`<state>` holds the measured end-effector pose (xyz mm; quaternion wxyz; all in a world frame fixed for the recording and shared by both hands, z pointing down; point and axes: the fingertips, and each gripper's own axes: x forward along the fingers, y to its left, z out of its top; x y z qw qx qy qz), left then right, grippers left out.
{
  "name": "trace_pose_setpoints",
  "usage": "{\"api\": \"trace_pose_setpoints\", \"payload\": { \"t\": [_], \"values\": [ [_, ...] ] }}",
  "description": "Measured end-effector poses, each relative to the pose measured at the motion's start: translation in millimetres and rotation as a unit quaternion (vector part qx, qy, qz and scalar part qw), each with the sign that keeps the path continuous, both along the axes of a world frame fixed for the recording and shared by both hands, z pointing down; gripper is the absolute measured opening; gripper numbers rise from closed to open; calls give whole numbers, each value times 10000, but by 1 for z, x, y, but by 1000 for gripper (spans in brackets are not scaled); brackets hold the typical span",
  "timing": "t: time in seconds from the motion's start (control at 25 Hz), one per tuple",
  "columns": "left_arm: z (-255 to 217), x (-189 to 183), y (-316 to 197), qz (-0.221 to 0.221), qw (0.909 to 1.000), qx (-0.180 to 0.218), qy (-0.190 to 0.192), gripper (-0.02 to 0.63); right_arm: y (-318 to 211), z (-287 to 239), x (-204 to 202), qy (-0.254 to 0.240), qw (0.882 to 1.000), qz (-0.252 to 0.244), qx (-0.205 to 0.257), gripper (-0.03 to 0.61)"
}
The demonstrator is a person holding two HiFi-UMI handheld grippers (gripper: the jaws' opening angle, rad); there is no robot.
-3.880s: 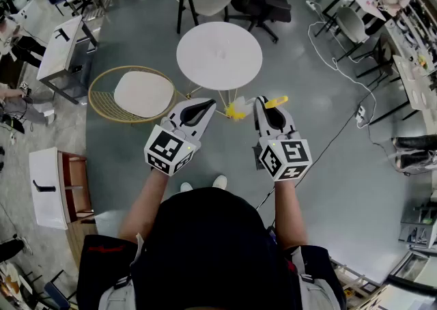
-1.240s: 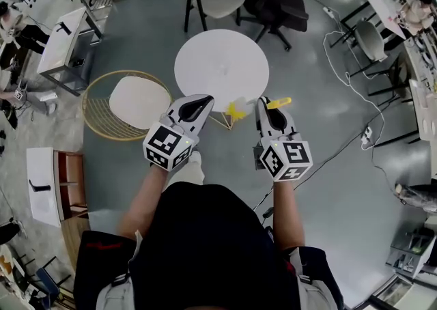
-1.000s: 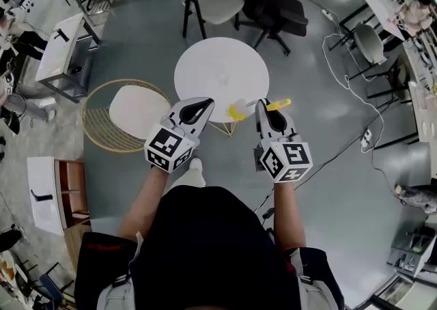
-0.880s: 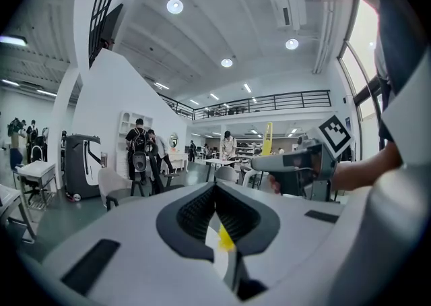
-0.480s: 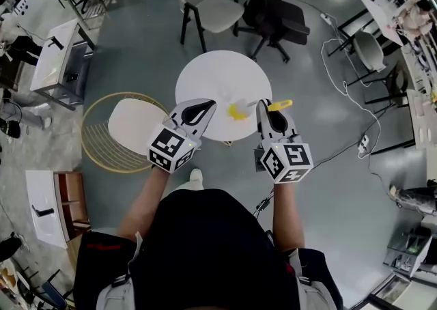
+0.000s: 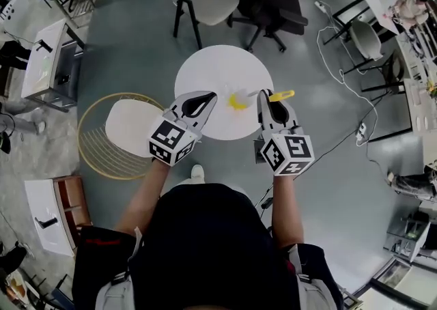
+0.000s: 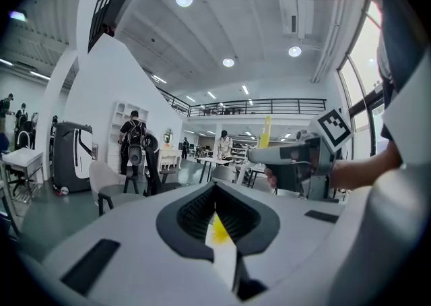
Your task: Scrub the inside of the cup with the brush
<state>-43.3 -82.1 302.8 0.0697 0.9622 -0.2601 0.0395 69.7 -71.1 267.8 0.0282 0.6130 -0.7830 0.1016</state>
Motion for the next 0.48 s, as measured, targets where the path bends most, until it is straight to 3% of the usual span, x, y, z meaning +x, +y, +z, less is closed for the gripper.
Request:
{"api": "trace_pose_setpoints", "payload": {
  "t": [0.48],
  "values": [
    [17,3,-4,98,9998,-158,32,15,-4,8,-2,140,9999,87,-52,49]
  ]
}}
